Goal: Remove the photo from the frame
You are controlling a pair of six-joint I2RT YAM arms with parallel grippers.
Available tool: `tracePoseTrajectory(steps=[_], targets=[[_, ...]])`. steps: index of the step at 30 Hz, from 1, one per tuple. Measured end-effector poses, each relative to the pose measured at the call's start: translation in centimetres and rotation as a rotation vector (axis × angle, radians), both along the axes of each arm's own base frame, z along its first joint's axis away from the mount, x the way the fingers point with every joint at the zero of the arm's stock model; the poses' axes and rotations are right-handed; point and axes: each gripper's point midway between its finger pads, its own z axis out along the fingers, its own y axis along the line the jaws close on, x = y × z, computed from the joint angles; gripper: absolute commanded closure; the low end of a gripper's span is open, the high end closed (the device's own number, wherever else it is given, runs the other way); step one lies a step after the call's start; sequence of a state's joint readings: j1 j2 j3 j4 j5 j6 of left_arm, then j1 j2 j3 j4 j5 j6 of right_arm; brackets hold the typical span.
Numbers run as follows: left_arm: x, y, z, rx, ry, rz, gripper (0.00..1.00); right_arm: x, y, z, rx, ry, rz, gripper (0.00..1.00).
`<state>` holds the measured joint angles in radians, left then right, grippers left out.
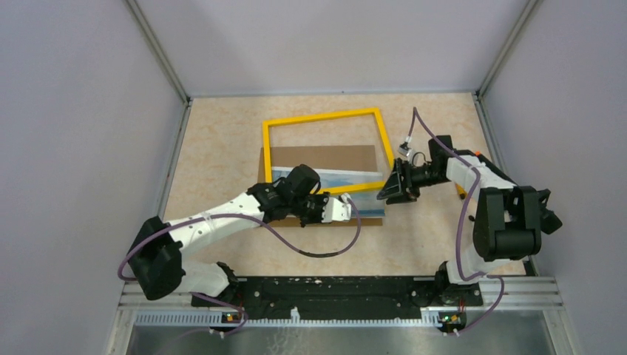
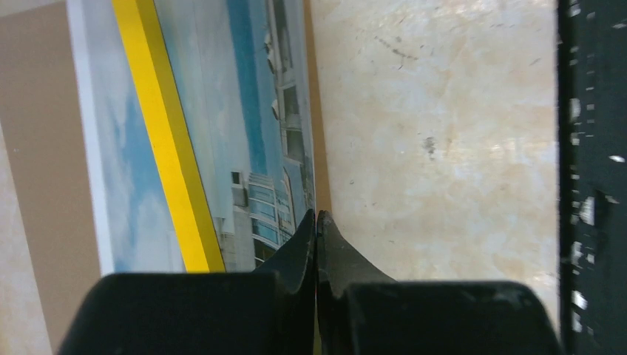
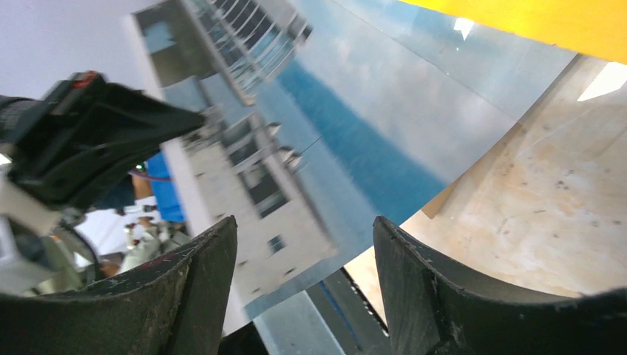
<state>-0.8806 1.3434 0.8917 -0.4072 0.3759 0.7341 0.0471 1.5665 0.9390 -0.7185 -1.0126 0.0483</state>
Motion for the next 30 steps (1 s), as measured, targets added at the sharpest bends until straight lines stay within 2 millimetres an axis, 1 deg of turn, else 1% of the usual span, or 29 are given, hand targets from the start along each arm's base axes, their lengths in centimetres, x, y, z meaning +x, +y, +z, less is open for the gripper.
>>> tracePoseTrajectory(steps=[6, 7, 10, 13, 14, 17, 19, 20, 21, 24, 26, 28, 30], targets=[[-1.8, -0.5, 5.9, -0.036, 0.065, -0.065, 1.0, 0.5, -1.1, 0.3, -0.096, -0.073, 0.057, 0.31], [-2.1, -0.5, 6.9, -0.044, 0.074, -0.075, 1.0, 0.8, -1.4, 0.4, -0.115, -0.09, 0.067, 0.3], [-3.0, -0.5, 9.8, -0.071, 0.093, -0.097, 1.0, 2.3, -2.0, 1.1, -0.164, -0.156, 0.082, 0.29], [-3.4, -0.4, 12.7, -0.103, 0.107, -0.089, 1.0, 4.2, -2.3, 2.2, -0.198, -0.233, 0.081, 0.28], [-3.4, -0.3, 13.7, -0.115, 0.11, -0.078, 1.0, 4.7, -2.4, 2.7, -0.206, -0.253, 0.078, 0.28], [-2.6, -0.2, 17.8, -0.179, 0.092, -0.032, 1.0, 6.5, -2.7, 3.5, -0.24, -0.303, 0.059, 0.28], [-1.5, 0.3, 20.7, -0.231, 0.06, 0.011, 1.0, 8.0, -3.0, 3.9, -0.268, -0.334, 0.034, 0.28], [-0.6, 0.7, 22.4, -0.263, 0.037, 0.041, 1.0, 8.7, -3.2, 4.0, -0.284, -0.342, 0.02, 0.28], [0.1, 1.1, 23.6, -0.287, 0.018, 0.067, 1.0, 9.4, -3.4, 4.0, -0.3, -0.352, 0.003, 0.28], [3.5, 2.9, 27.0, -0.35, -0.052, 0.189, 1.0, 11.5, -3.8, 4.3, -0.334, -0.373, -0.036, 0.28], [6.0, 4.1, 28.3, -0.37, -0.099, 0.281, 1.0, 12.9, -4.0, 4.4, -0.348, -0.383, -0.06, 0.28], [9.2, 5.2, 29.4, -0.378, -0.168, 0.382, 1.0, 13.8, -4.1, 4.4, -0.358, -0.388, -0.08, 0.27], [12.3, 5.8, 29.8, -0.372, -0.245, 0.459, 1.0, 14.4, -4.3, 4.3, -0.371, -0.387, -0.101, 0.27]])
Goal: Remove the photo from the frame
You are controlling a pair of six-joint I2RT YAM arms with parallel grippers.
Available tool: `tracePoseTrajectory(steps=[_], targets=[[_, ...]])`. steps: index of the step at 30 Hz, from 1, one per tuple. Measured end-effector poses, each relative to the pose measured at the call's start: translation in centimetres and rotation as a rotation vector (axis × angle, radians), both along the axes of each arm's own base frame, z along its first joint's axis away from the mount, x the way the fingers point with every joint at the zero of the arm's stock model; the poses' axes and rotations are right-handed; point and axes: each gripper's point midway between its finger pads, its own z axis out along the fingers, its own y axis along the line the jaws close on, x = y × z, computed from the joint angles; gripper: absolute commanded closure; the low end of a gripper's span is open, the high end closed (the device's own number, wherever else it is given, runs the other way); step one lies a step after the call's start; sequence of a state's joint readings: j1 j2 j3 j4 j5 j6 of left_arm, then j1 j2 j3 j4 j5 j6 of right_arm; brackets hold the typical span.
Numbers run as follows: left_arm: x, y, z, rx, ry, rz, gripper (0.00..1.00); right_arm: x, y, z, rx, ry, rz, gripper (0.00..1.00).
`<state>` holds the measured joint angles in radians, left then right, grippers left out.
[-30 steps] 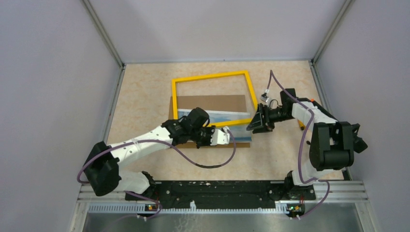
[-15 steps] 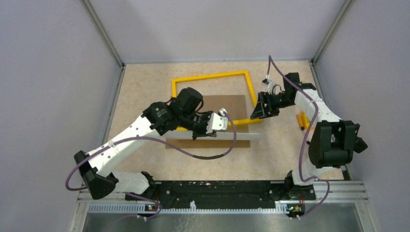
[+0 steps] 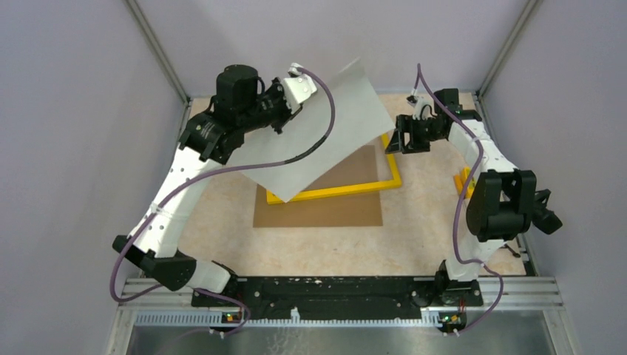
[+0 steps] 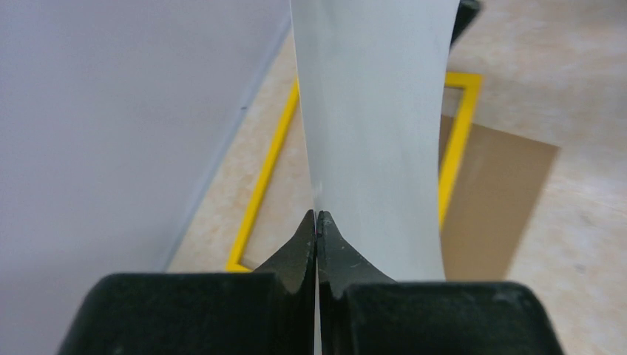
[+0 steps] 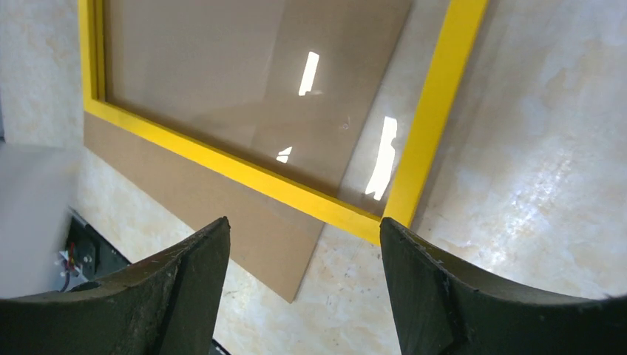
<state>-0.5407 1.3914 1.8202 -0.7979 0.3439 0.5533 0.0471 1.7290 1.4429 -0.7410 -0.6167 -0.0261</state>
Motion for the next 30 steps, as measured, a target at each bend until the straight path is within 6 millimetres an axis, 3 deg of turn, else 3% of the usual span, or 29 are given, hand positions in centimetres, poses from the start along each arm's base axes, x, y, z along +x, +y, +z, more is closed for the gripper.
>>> tracePoseTrajectory(steps=[7, 11, 13, 16, 22, 27, 30], targets=[[9.8, 0.2, 1.3, 0.091, -0.294, 0.155, 1.0, 0.5, -1.1, -0.6, -0.053, 0.024, -0.082, 0.26], [12.7, -1.1, 0.8, 0.144, -0.411, 0.131, 1.0, 1.0, -1.8, -0.9, -0.091, 0.014, -0.114, 0.25], [13.1, -2.2, -0.4, 0.17, -0.439, 0.094, 1.0, 1.3, -2.3, -1.1, -0.112, 0.008, -0.136, 0.25], [12.6, -4.1, -4.8, 0.217, -0.434, 0.017, 1.0, 1.5, -3.1, -1.4, -0.145, 0.007, -0.169, 0.25], [8.8, -6.8, -19.8, 0.359, -0.247, -0.159, 1.0, 0.8, -4.1, -3.0, -0.182, 0.037, -0.205, 0.25], [6.8, -7.3, -27.2, 0.406, -0.13, -0.227, 1.0, 0.4, -4.6, -3.9, -0.202, 0.058, -0.217, 0.25], [6.3, -7.4, -29.4, 0.417, -0.092, -0.244, 1.0, 0.4, -4.8, -4.0, -0.204, 0.057, -0.223, 0.26]])
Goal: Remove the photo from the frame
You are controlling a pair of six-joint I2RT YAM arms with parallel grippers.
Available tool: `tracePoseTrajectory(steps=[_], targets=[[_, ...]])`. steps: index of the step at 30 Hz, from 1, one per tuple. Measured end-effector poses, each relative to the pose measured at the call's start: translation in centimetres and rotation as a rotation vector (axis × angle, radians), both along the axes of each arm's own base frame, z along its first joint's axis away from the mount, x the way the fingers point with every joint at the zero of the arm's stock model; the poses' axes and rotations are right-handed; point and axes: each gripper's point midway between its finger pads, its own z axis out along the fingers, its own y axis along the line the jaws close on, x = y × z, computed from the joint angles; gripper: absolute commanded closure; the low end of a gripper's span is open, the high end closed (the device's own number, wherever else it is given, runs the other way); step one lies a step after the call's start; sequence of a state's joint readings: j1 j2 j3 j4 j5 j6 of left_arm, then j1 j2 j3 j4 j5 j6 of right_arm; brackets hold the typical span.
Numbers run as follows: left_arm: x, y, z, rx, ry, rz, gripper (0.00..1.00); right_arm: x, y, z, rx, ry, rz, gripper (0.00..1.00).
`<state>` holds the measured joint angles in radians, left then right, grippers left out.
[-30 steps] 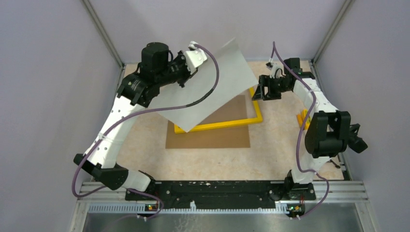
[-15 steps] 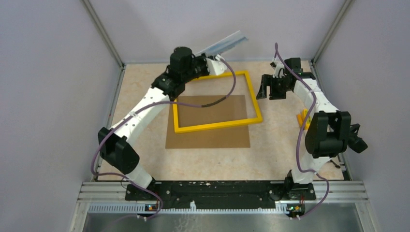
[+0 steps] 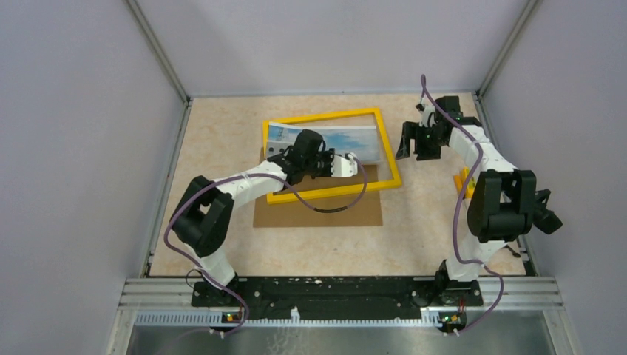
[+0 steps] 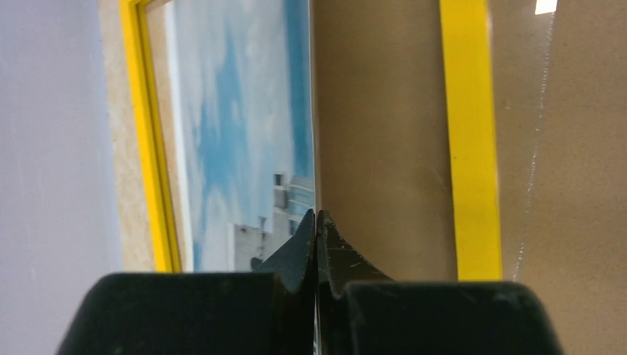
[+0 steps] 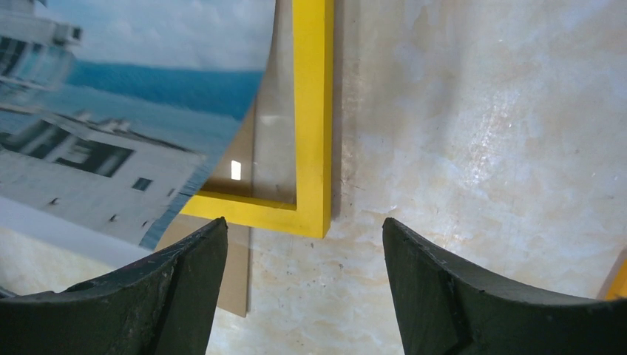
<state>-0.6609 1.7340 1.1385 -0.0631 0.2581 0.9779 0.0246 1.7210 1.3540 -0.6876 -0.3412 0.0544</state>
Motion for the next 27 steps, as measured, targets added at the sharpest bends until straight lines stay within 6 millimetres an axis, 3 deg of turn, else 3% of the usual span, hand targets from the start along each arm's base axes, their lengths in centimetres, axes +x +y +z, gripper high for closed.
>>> tracePoseTrajectory(steps=[11, 21, 27], targets=[[-3.3, -0.9, -5.4, 0.033, 0.107, -0.089, 1.0, -0.3, -0.3, -0.8, 0.0, 0.011, -0.005, 0.26], [-5.2, -1.7, -6.3, 0.04, 0.151, -0.157, 1.0, -1.1, -0.4, -1.9, -0.009, 0.032, 0.009, 0.27], [-7.4, -0.6, -6.6, 0.055, 0.169, -0.213, 1.0, -1.4, -0.4, -2.2, -0.011, 0.042, 0.017, 0.27]])
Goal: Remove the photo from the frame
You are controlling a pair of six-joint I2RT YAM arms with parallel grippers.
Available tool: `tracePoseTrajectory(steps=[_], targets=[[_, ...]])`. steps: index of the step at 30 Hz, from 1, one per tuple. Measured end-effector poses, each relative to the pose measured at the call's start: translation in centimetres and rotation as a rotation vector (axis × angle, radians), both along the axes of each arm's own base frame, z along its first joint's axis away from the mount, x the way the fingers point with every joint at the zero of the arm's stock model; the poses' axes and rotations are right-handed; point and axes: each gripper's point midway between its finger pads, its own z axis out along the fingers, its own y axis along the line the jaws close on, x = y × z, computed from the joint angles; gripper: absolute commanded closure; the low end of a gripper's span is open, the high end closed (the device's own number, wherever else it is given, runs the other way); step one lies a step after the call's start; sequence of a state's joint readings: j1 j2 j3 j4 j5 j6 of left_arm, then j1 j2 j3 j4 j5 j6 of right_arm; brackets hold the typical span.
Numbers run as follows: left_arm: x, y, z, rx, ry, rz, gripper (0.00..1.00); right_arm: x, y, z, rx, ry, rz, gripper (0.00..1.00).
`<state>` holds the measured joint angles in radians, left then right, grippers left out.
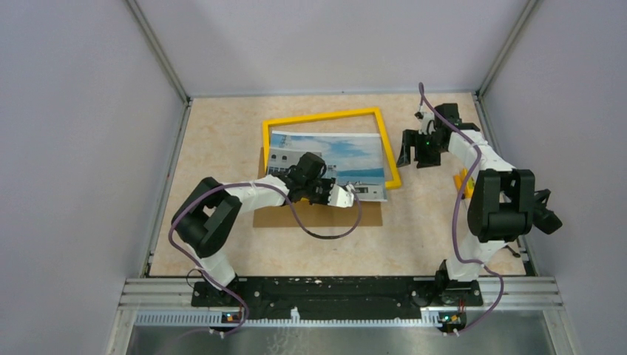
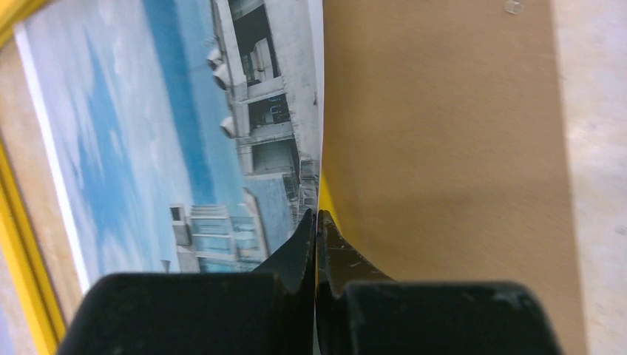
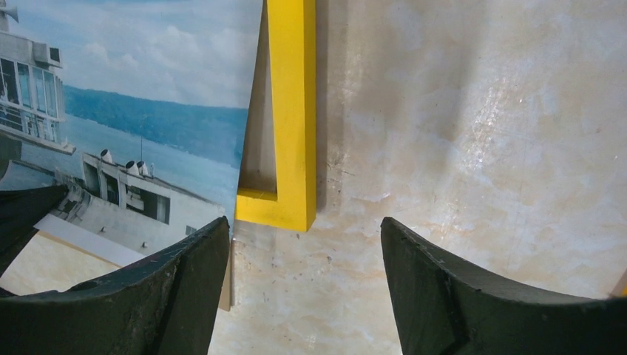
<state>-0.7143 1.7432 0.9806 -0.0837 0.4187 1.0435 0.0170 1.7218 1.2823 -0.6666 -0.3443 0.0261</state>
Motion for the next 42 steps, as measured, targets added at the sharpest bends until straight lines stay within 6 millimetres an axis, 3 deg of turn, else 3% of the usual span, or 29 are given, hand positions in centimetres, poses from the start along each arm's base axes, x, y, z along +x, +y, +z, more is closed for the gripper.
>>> tracePoseTrajectory(steps=[6, 11, 20, 23, 27, 32, 34, 37, 39, 42], targets=[[-2.2, 1.1, -0.4, 0.016, 0.025, -0.062, 1.0, -0.2, 0.0, -0.3, -0.002, 0.005, 0.007, 0.27], [-5.5, 3.0, -2.4, 0.077, 0.114, -0.115, 1.0, -0.8, 0.0, -0.9, -0.002, 0.027, 0.008, 0.27], [-9.0, 3.7, -2.2, 0.093, 0.232, -0.132, 1.0, -1.1, 0.2, -1.0, 0.011, 0.036, 0.014, 0.28], [-9.4, 3.8, -1.9, 0.084, 0.278, -0.07, 1.0, -1.5, 0.3, -1.3, 0.018, 0.047, 0.017, 0.28], [-8.3, 4.0, -0.6, 0.034, 0.322, 0.058, 1.0, -1.6, 0.5, -1.5, 0.025, 0.051, 0.02, 0.28], [-4.8, 3.2, 4.0, -0.089, 0.262, 0.173, 1.0, -1.1, 0.5, -1.3, 0.027, 0.037, 0.021, 0.3], [-3.0, 2.7, 6.5, -0.15, 0.193, 0.212, 1.0, -0.3, 0.5, -1.3, 0.025, 0.025, 0.02, 0.31], [-0.9, 2.4, 8.3, -0.197, 0.102, 0.258, 1.0, 1.3, 0.4, -1.7, 0.02, 0.006, 0.018, 0.31], [0.5, 2.3, 8.6, -0.208, 0.048, 0.288, 1.0, 1.9, 0.4, -2.2, 0.019, 0.007, 0.016, 0.32], [2.8, 1.8, 7.5, -0.191, -0.004, 0.317, 1.0, 2.2, 0.4, -3.2, 0.019, 0.022, 0.016, 0.32]])
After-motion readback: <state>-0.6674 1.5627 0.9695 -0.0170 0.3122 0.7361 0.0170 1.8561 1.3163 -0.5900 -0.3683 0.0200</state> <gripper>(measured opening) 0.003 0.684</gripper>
